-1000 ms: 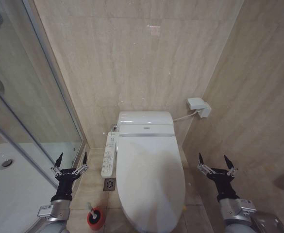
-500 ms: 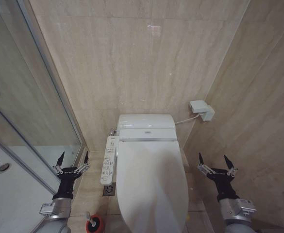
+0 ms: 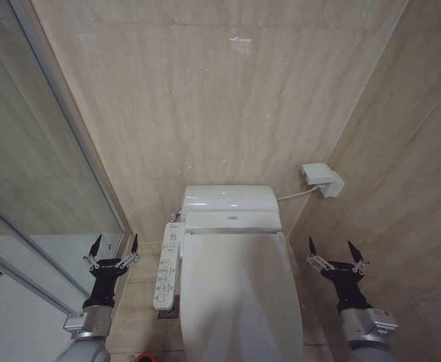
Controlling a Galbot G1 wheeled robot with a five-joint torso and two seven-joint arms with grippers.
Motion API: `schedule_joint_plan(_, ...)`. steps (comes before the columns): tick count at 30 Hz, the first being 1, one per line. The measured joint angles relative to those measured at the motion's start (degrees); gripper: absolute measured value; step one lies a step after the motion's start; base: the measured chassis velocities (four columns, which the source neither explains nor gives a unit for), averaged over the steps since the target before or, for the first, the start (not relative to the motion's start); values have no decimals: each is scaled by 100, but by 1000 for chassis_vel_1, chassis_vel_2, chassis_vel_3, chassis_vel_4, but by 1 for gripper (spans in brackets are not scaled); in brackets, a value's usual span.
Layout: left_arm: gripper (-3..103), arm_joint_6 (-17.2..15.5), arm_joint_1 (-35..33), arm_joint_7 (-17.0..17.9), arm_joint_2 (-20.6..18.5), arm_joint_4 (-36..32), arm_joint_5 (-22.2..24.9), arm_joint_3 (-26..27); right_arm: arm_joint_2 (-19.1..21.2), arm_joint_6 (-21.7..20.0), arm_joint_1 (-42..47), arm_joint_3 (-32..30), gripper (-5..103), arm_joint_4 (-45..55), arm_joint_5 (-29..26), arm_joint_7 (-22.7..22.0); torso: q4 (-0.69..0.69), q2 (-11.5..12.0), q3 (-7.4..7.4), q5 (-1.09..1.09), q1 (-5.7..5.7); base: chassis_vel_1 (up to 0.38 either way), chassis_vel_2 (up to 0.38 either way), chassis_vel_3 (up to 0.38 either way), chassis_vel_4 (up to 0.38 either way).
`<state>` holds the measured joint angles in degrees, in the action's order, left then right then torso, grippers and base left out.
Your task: Open the toilet lid, clean the toilet bowl with a toilet brush, close the toilet lid, and flush.
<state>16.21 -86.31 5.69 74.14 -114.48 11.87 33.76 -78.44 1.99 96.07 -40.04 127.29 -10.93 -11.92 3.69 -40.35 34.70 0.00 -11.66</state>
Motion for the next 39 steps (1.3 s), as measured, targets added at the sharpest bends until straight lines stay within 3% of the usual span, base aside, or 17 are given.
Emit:
schedule_joint_plan(22, 100, 4, 102, -9, -30, 138, 18, -54, 0, 0, 1, 0, 100, 0, 0, 0, -2, -2, -2, 1, 4, -24, 17, 19, -22)
schedule_joint_plan(31, 100, -130, 380, 32, -140, 365, 357, -48, 0, 0, 1, 0, 100, 0, 0, 0, -2, -2, -1, 0, 4, 0, 0, 0, 0)
schedule_joint_plan(37, 100, -201, 998, 39, -379, 1043, 564, -133, 0, 0, 2, 0, 100, 0, 0, 0, -1, -2, -1, -1, 4, 0, 0, 0, 0)
schedule_joint_plan(39, 100, -231, 1437, 23, -495, 1489, 654, -388, 0, 0, 2, 0, 100, 0, 0, 0, -4, -2, -1, -1, 4, 0, 0, 0, 0)
